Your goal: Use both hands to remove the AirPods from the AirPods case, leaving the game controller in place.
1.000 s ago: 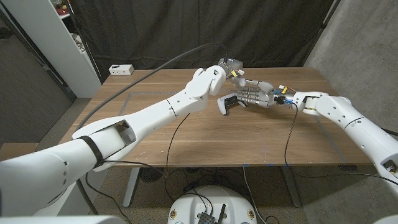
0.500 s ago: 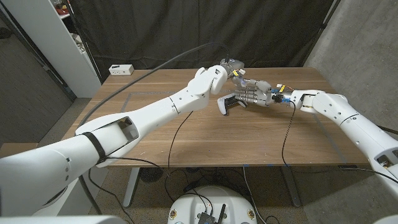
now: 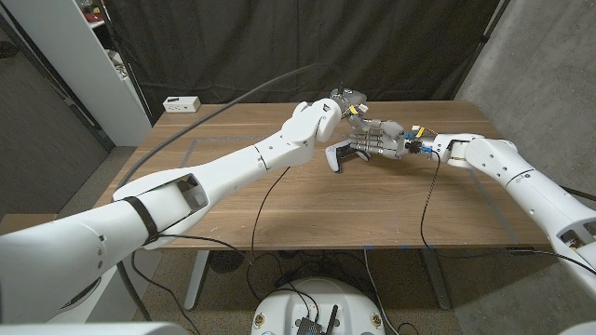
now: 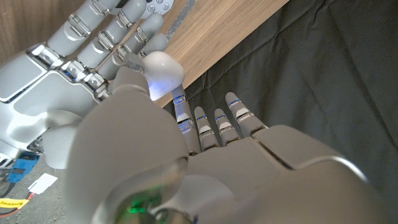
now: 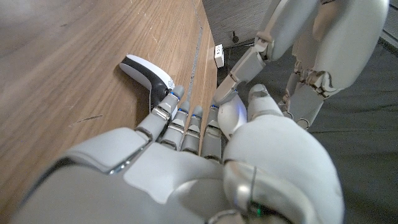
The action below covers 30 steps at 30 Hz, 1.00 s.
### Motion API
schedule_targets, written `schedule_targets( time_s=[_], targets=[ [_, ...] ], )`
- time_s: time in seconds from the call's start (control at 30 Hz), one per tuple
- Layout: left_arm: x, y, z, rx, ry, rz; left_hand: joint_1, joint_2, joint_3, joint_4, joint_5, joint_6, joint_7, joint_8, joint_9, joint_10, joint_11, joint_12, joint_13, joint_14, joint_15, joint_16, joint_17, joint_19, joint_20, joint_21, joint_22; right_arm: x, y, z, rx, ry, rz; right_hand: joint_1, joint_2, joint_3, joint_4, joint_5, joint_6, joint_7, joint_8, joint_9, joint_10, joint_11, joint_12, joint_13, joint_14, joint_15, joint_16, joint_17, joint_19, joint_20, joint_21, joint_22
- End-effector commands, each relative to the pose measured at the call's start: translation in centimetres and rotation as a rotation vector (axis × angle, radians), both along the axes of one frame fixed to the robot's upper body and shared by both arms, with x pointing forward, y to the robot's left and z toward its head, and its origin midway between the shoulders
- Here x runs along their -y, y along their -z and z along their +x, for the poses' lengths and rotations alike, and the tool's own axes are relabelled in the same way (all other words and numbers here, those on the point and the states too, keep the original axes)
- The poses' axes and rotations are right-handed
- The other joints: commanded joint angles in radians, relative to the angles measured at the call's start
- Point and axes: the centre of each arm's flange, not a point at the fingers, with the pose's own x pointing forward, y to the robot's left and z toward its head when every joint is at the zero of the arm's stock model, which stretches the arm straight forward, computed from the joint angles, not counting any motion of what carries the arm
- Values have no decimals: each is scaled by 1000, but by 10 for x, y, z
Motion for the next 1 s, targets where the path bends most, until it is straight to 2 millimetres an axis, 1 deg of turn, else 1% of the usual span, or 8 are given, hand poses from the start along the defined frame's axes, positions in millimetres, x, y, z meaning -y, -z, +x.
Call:
schedule_targets(
  time_s=[0.03, 0.23, 0.3, 0.37, 0.53, 0.73, 0.77, 1.0],
  targets=[
    [-1, 5, -1, -10, -3, -7, 24, 33, -6, -3, 6, 103, -98, 60, 119, 8, 1, -1, 5, 9, -55, -1, 2, 8, -1, -2, 3, -8, -1, -1, 0, -5, -3, 29, 7, 12, -1, 10, 25, -1, 12, 7, 22, -5, 12, 7, 20, -17, 12, 5, 14, -7, 6, 2],
    [-1, 6, -1, -14, -1, -5, 26, 35, -10, -2, 6, 103, -98, 59, 121, 10, 0, -2, 5, 8, -57, -2, 2, 8, -1, -2, 3, -9, -1, 0, -7, 5, 5, 50, 16, 17, 0, 9, 51, -4, 23, 13, 46, -11, 23, 12, 37, -28, 20, 8, 23, -14, 7, 3],
    [-2, 6, -1, -16, -2, -5, 26, 36, -11, -2, 6, 105, -98, 59, 121, 11, 0, -2, 6, 8, -57, -2, 2, 8, -1, -2, 3, -8, 0, 1, -10, 12, 10, 57, 18, 19, 0, 9, 63, 0, 28, 15, 53, -11, 26, 13, 43, -30, 23, 9, 24, -15, 7, 3],
    [-1, 6, -1, -19, -2, -3, 27, 36, -13, -2, 6, 104, -98, 58, 121, 10, 0, -2, 6, 8, -56, -2, 2, 8, -1, -3, 3, -8, 0, 1, -10, 21, 16, 65, 20, 20, 0, 9, 71, -5, 31, 18, 61, -14, 30, 15, 52, -32, 27, 10, 30, -17, 9, 3],
    [-1, 7, -1, -21, 0, -1, 27, 36, -15, -2, 6, 104, -96, 56, 120, 11, 6, -3, 6, 8, -55, -2, 2, 8, 0, -3, 3, -7, 1, 1, -10, 33, 22, 73, 20, 20, 2, 7, 85, -9, 38, 22, 70, -17, 34, 17, 60, -35, 31, 12, 36, -21, 10, 3],
    [-2, 8, -2, -25, 4, 0, 28, 37, -18, -1, 6, 109, -99, 58, 123, 10, -1, -3, 6, 9, -57, -2, 2, 9, -2, -3, 3, -7, 2, 1, -6, 42, 23, 80, 22, 19, 5, 6, 96, -14, 44, 28, 81, -19, 39, 20, 68, -38, 35, 15, 41, -22, 10, 3],
    [-2, 8, -2, -24, 4, 0, 29, 37, -19, -1, 6, 107, -97, 57, 122, 10, 2, -4, 6, 9, -55, -2, 2, 8, 0, -3, 3, -7, 2, 1, -9, 44, 25, 81, 22, 19, 5, 6, 96, -14, 44, 28, 82, -20, 39, 21, 68, -39, 35, 15, 41, -22, 10, 4],
    [-2, 9, -3, -30, 5, 1, 30, 38, -22, -1, 6, 107, -97, 55, 122, 10, 0, -5, 6, 9, -55, -2, 2, 8, -1, -3, 3, -6, 2, 2, -18, 54, 33, 93, 28, 18, 8, 4, 135, -19, 63, 39, 96, -24, 46, 26, 82, -42, 44, 20, 48, -27, 11, 4]
  ],
)
